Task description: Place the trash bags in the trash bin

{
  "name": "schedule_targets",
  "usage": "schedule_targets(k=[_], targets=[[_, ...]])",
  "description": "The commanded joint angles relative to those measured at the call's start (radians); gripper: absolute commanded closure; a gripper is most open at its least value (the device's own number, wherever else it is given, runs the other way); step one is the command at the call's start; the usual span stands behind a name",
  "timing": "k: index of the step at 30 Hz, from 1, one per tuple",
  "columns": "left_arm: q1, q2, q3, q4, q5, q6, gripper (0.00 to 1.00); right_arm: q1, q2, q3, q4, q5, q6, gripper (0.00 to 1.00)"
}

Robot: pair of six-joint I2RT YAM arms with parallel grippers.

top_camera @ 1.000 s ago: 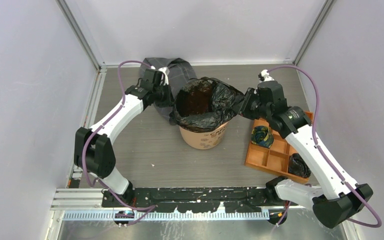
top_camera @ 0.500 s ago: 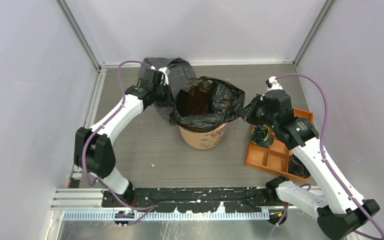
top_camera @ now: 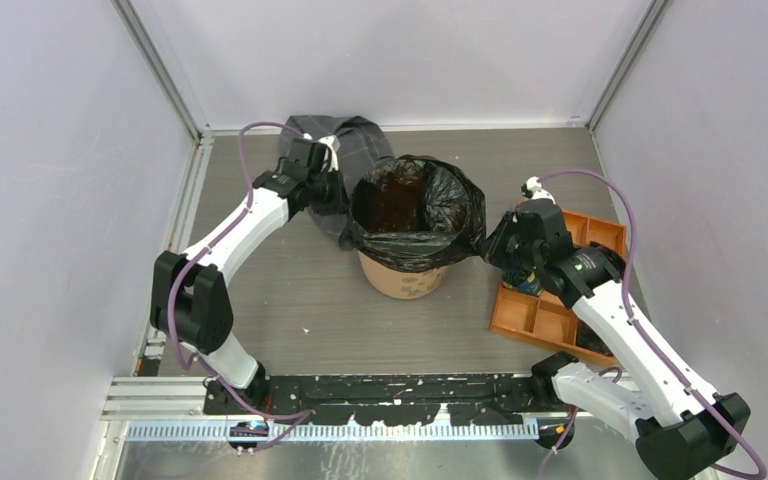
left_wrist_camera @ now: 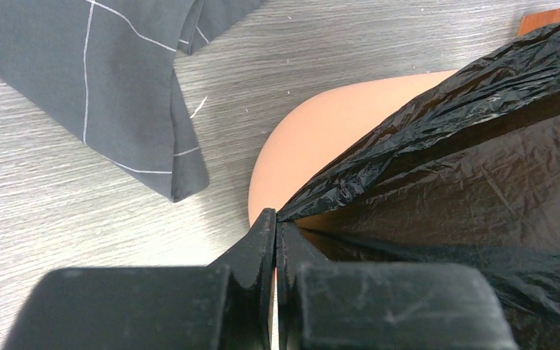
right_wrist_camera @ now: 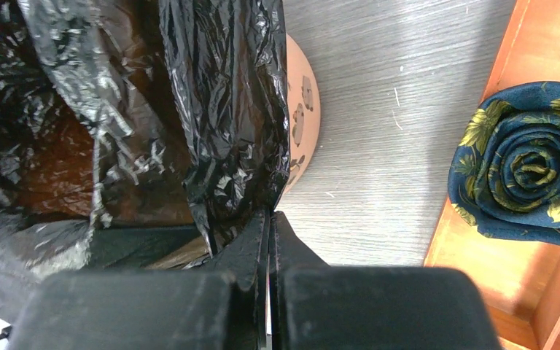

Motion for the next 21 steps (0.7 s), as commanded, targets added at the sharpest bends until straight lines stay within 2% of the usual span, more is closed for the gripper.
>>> schedule_targets(k=[1, 12, 14, 18, 21], targets=[[0.0, 0.004, 0.003, 0.033, 0.016, -0.003, 1.0, 0.003, 0.022, -0.022, 0.084, 0.016, 0.01, 0.98], [0.0, -0.001, -0.02, 0.056, 0.007, -0.024, 1.0, 0.002, 0.014, -0.043, 0.084, 0.035, -0.006, 0.86], [0.0, -0.021, -0.05, 0.097, 0.0, -0.036, 1.0, 0.003, 0.01, -0.03, 0.065, 0.036, -0.012, 0.81], [0.0, -0.053, -0.092, 0.161, -0.008, -0.049, 1.0, 0.002, -0.004, 0.012, 0.009, 0.033, -0.029, 0.61], [0.0, -0.07, -0.109, 0.185, -0.009, -0.059, 1.0, 0.003, -0.05, 0.027, -0.025, 0.024, -0.025, 0.57]])
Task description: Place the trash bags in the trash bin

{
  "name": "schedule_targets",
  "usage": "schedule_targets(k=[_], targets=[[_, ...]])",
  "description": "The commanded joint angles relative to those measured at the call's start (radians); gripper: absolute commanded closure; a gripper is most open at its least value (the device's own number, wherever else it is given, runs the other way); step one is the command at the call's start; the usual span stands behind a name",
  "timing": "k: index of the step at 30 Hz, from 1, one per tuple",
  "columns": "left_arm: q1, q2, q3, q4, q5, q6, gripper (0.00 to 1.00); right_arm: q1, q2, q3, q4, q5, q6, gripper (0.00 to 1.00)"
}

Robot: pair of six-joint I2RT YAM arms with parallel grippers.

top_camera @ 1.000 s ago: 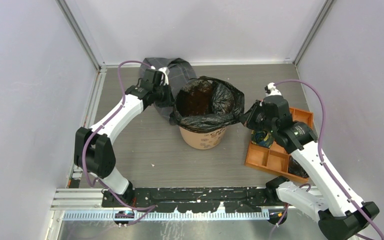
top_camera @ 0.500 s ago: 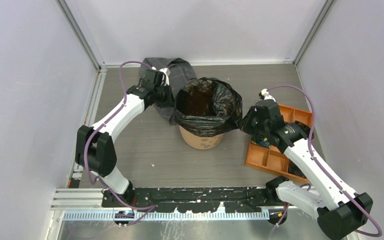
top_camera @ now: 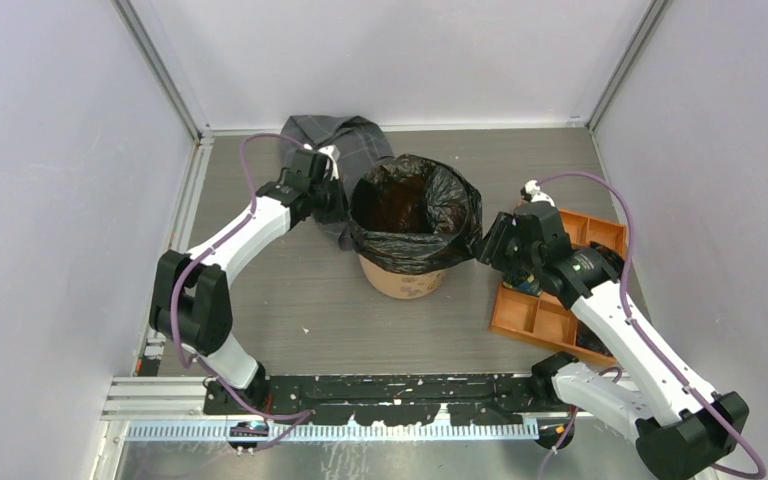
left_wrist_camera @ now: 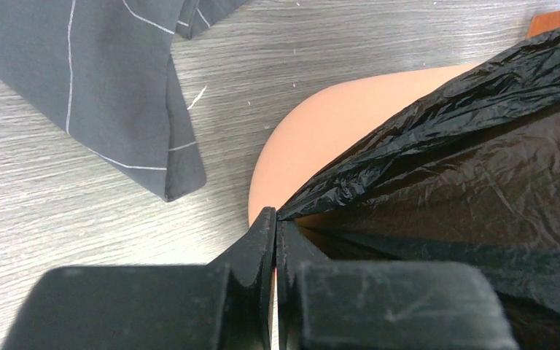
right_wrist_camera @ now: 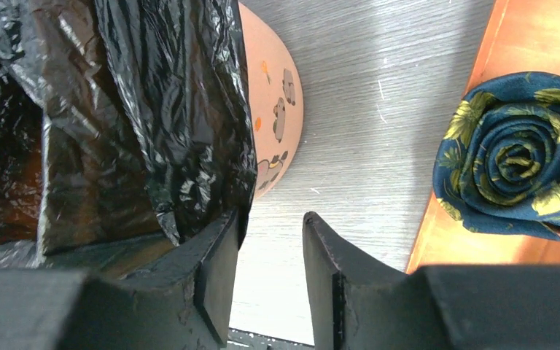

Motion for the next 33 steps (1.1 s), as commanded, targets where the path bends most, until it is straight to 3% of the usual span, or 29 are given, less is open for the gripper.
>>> schedule_targets(k=[1, 7, 16, 33], targets=[[0.001, -0.068, -0.019, 0.099, -0.01, -0.024, 0.99, 0.002, -0.088, 0.063, -0.041, -0.011, -0.009, 0.56], [0.0, -0.083, -0.011, 0.091, -0.01, -0.019, 1.0, 0.003, -0.167, 0.07, -0.05, -0.108, 0.033, 0.56], [-0.001, -0.081, -0.006, 0.08, -0.009, -0.011, 1.0, 0.012, -0.151, -0.014, 0.132, -0.257, 0.168, 0.56], [0.0, -0.082, 0.001, 0.074, -0.014, -0.005, 1.0, 0.042, -0.134, -0.131, 0.188, -0.207, 0.217, 0.5]])
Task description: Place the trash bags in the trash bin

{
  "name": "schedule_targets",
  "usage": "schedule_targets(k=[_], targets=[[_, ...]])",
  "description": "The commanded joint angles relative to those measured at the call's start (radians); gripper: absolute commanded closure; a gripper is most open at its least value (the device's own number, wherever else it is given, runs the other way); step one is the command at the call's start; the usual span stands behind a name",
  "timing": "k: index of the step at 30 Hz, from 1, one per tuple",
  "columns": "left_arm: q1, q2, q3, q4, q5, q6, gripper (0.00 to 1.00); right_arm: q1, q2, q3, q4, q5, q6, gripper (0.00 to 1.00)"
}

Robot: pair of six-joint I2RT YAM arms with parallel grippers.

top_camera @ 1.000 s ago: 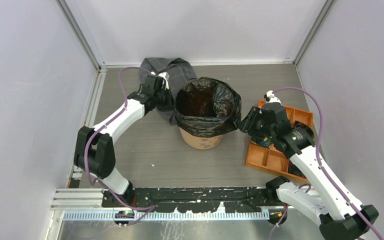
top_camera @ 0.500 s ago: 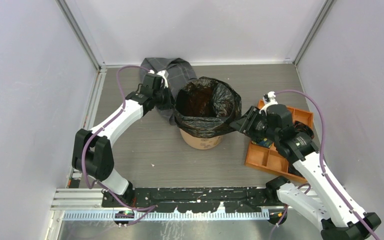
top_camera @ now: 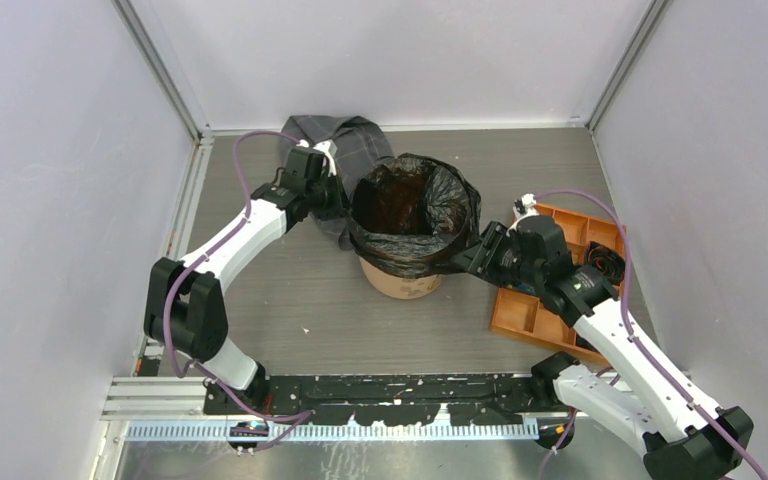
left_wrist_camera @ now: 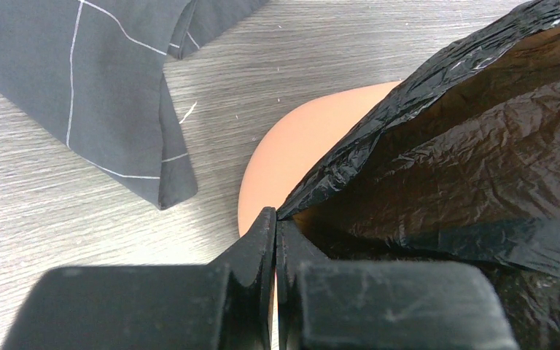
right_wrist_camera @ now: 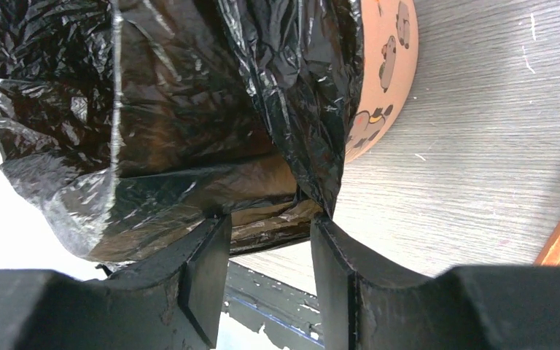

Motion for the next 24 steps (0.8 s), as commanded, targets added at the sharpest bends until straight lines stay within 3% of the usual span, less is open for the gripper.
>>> schedule_targets(k=[1, 8, 12, 20, 22, 24], targets=[[-0.001, -0.037, 0.022, 0.029, -0.014, 0.012, 0.99, 0.008, -0.03, -0.02, 0.063, 0.015, 0.036, 0.49], [0.0, -0.033, 0.024, 0.026, -0.013, 0.013, 0.99, 0.013, -0.055, 0.01, -0.042, 0.114, -0.012, 0.41], [-0.001, -0.029, 0.024, 0.029, -0.014, 0.012, 1.0, 0.013, -0.063, -0.033, 0.003, 0.11, -0.003, 0.41], [0.0, -0.02, 0.026, 0.029, -0.014, 0.008, 1.0, 0.012, -0.06, -0.119, 0.222, 0.095, 0.065, 0.68], [0.0, -0.02, 0.026, 0.029, -0.016, 0.007, 0.99, 0.013, -0.066, -0.124, 0.215, 0.11, 0.064, 0.86], [0.0, -0.018, 0.027, 0.029, -0.021, 0.008, 0.99, 0.012, -0.071, -0.131, 0.194, 0.129, 0.057, 0.95]])
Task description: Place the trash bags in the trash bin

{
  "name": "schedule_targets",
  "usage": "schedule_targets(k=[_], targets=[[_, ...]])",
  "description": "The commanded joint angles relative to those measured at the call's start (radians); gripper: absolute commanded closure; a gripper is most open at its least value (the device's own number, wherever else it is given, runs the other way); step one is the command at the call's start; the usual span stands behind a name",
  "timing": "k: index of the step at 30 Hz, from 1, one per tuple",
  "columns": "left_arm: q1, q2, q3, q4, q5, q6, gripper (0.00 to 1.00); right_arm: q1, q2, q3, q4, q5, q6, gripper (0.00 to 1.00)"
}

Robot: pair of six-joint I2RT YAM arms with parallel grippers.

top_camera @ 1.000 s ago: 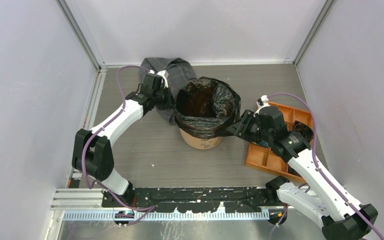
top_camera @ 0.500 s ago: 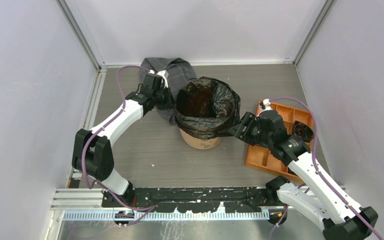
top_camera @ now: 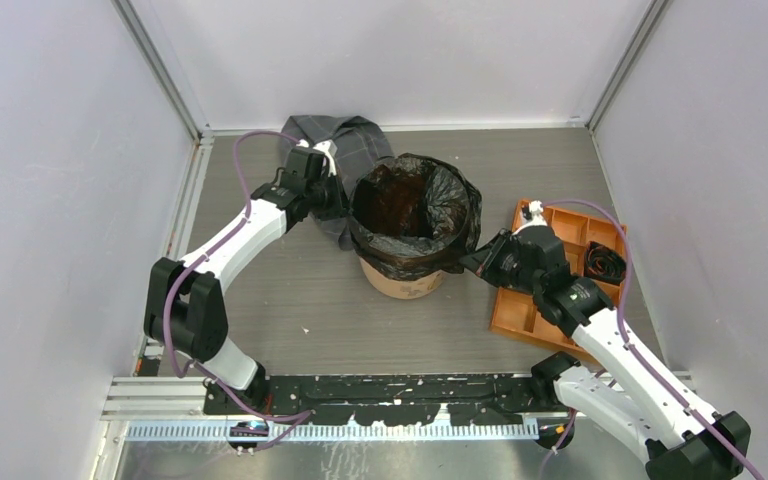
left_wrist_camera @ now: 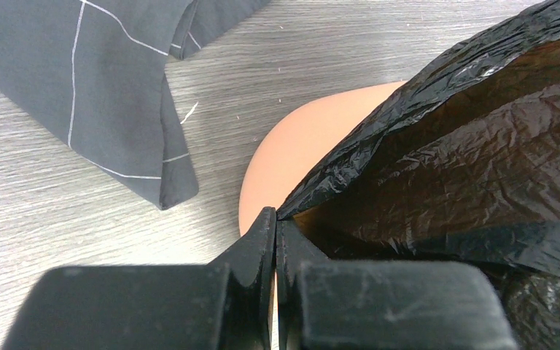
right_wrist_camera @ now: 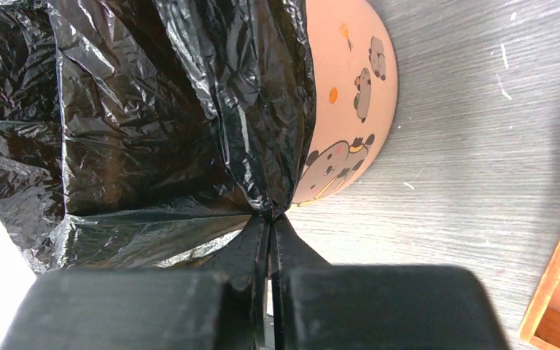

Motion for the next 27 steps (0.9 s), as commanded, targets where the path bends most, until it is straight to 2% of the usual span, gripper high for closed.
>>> schedule_targets(k=[1, 8, 14, 21, 27], targets=[[0.0, -0.018, 0.028, 0.028, -0.021, 0.007, 1.0, 0.006, -0.02, -0.009, 0.046, 0.055, 0.0, 0.98], [0.002, -0.01, 0.036, 0.022, -0.035, 0.007, 1.0, 0.005, -0.008, -0.073, 0.006, 0.132, -0.027, 0.99], [0.003, 0.002, 0.047, 0.022, -0.03, 0.009, 0.99, 0.006, 0.006, -0.066, 0.009, 0.134, -0.038, 0.97], [0.005, 0.021, 0.081, 0.001, -0.025, 0.022, 0.99, 0.005, -0.04, 0.072, -0.136, 0.211, -0.122, 0.58], [0.009, 0.053, 0.112, -0.022, -0.024, 0.031, 1.0, 0.003, -0.012, 0.208, -0.211, 0.279, -0.199, 0.45]])
